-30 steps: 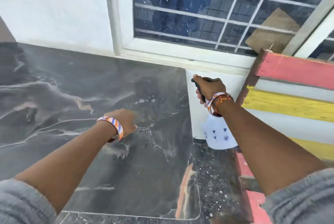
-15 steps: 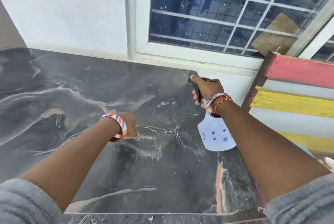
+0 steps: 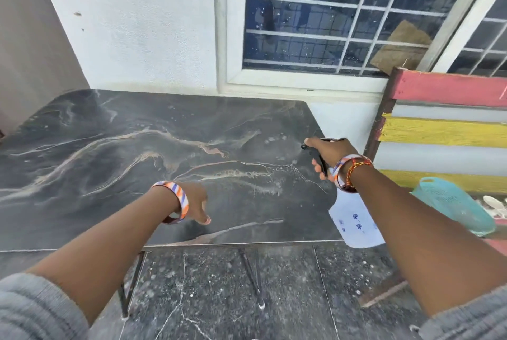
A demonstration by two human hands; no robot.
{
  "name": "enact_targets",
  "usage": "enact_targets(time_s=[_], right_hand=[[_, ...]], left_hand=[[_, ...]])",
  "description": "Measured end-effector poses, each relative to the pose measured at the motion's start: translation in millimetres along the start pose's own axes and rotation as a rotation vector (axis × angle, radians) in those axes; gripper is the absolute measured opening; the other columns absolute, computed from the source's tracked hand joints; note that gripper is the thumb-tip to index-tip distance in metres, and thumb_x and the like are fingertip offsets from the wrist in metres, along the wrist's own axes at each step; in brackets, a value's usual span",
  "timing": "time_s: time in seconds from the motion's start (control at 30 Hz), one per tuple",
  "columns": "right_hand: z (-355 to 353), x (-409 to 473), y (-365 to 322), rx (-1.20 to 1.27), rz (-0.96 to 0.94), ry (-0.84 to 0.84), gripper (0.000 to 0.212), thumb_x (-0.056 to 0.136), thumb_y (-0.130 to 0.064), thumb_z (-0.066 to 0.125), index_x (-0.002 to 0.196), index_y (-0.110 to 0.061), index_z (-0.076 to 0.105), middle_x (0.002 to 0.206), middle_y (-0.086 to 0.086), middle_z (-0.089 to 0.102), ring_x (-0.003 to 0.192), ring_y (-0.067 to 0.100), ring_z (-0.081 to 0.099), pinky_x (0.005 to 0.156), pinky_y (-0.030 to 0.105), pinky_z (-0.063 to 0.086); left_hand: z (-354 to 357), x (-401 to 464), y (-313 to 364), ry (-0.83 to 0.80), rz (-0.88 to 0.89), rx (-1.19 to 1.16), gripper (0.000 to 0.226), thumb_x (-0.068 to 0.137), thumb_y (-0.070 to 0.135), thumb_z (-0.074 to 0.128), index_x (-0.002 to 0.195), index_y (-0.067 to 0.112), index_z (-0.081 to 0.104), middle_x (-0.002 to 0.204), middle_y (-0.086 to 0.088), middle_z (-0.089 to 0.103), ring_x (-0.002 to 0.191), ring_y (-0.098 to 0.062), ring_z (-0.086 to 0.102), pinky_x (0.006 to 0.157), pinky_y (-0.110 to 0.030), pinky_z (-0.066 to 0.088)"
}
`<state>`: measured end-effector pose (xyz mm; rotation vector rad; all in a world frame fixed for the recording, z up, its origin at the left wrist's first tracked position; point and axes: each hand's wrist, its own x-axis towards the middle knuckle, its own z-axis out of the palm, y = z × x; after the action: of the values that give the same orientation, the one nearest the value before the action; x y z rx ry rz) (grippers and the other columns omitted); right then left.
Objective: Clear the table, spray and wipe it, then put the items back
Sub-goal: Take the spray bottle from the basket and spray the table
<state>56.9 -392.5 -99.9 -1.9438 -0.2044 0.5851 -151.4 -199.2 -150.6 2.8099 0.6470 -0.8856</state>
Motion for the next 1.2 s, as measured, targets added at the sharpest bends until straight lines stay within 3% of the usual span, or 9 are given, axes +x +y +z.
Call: enact_targets(time_s=[0.13, 0.23, 0.33, 0.47, 0.6, 0.73, 0.9, 1.07, 1.2], right_hand=[[14, -25, 16, -0.050, 0.086, -0.068, 0.030, 0.071, -0.038, 0.068, 0.070, -0.009, 0.061, 0.045, 0.008, 0.053, 0.037, 0.021, 0.045, 0.041, 0.022, 0.037], [25, -52, 15, -0.019, 0.210, -0.205, 0.030, 0.082, -0.032, 0.066, 0.078, -0.004, 0.057, 0.059, 0.015, 0.052, 0.045, 0.025, 0.051, 0.046, 0.027, 0.043], [49, -77, 9, -0.031, 0.206, -0.289, 0.030, 0.087, -0.032, 0.063, 0.081, -0.003, 0.059, 0.065, 0.015, 0.054, 0.044, 0.022, 0.054, 0.040, 0.021, 0.045], [104, -83, 1, 0.001, 0.078, -0.216, 0.029, 0.079, -0.034, 0.068, 0.071, -0.007, 0.061, 0.057, 0.009, 0.056, 0.036, 0.016, 0.048, 0.036, 0.017, 0.037], [156, -67, -32, 0.024, 0.023, -0.157, 0.036, 0.069, -0.040, 0.069, 0.081, -0.006, 0.064, 0.053, 0.005, 0.057, 0.038, 0.015, 0.046, 0.038, 0.019, 0.037], [192, -38, -73, 0.147, 0.045, -0.156, 0.025, 0.081, -0.031, 0.066, 0.070, -0.011, 0.058, 0.060, 0.012, 0.049, 0.045, 0.022, 0.044, 0.047, 0.025, 0.039], [233, 2, -124, 0.275, -0.035, -0.014, 0.027, 0.085, -0.029, 0.059, 0.067, -0.010, 0.052, 0.059, 0.008, 0.045, 0.047, 0.021, 0.042, 0.041, 0.018, 0.038], [285, 22, -151, 0.123, -0.130, 0.052, 0.020, 0.076, -0.027, 0.064, 0.072, -0.008, 0.058, 0.054, 0.009, 0.048, 0.040, 0.020, 0.039, 0.041, 0.020, 0.034], [328, 21, -165, 0.048, -0.122, -0.065, 0.025, 0.082, -0.029, 0.064, 0.078, -0.005, 0.060, 0.059, 0.012, 0.051, 0.035, 0.020, 0.047, 0.037, 0.015, 0.039]], left_hand=[[6, -15, -19, 0.011, 0.003, -0.015, 0.043, 0.085, 0.044, 0.056, 0.108, 0.008, 0.063, 0.114, -0.009, 0.066, 0.105, -0.027, 0.061, 0.094, -0.034, 0.048], [8, -20, -29, -0.007, 0.009, -0.026, 0.042, 0.085, 0.041, 0.056, 0.108, 0.007, 0.065, 0.115, -0.009, 0.067, 0.107, -0.027, 0.061, 0.095, -0.033, 0.048], [8, -27, -41, -0.014, 0.000, -0.051, 0.042, 0.086, 0.039, 0.056, 0.111, 0.007, 0.063, 0.117, -0.009, 0.066, 0.109, -0.027, 0.060, 0.094, -0.032, 0.046], [12, -30, -75, -0.035, -0.025, -0.061, 0.042, 0.084, 0.042, 0.056, 0.110, 0.010, 0.063, 0.114, -0.008, 0.067, 0.106, -0.026, 0.062, 0.095, -0.034, 0.047], [10, -30, -123, -0.009, -0.059, -0.097, 0.040, 0.084, 0.040, 0.058, 0.109, 0.009, 0.063, 0.113, -0.010, 0.067, 0.097, -0.025, 0.060, 0.094, -0.033, 0.047], [7, -29, -177, 0.024, -0.092, -0.114, 0.041, 0.086, 0.040, 0.055, 0.111, 0.008, 0.062, 0.115, -0.011, 0.066, 0.107, -0.029, 0.060, 0.094, -0.031, 0.046], [6, -27, -251, 0.041, -0.138, -0.122, 0.041, 0.087, 0.040, 0.055, 0.114, 0.010, 0.062, 0.118, -0.010, 0.065, 0.112, -0.027, 0.059, 0.094, -0.028, 0.044], [8, -26, -313, 0.089, -0.198, -0.145, 0.038, 0.087, 0.038, 0.055, 0.111, 0.011, 0.062, 0.117, -0.009, 0.065, 0.111, -0.026, 0.058, 0.090, -0.026, 0.044], [29, -20, -378, 0.120, -0.329, -0.062, 0.040, 0.076, 0.048, 0.057, 0.099, 0.016, 0.065, 0.108, -0.005, 0.068, 0.099, -0.026, 0.063, 0.081, -0.026, 0.047]])
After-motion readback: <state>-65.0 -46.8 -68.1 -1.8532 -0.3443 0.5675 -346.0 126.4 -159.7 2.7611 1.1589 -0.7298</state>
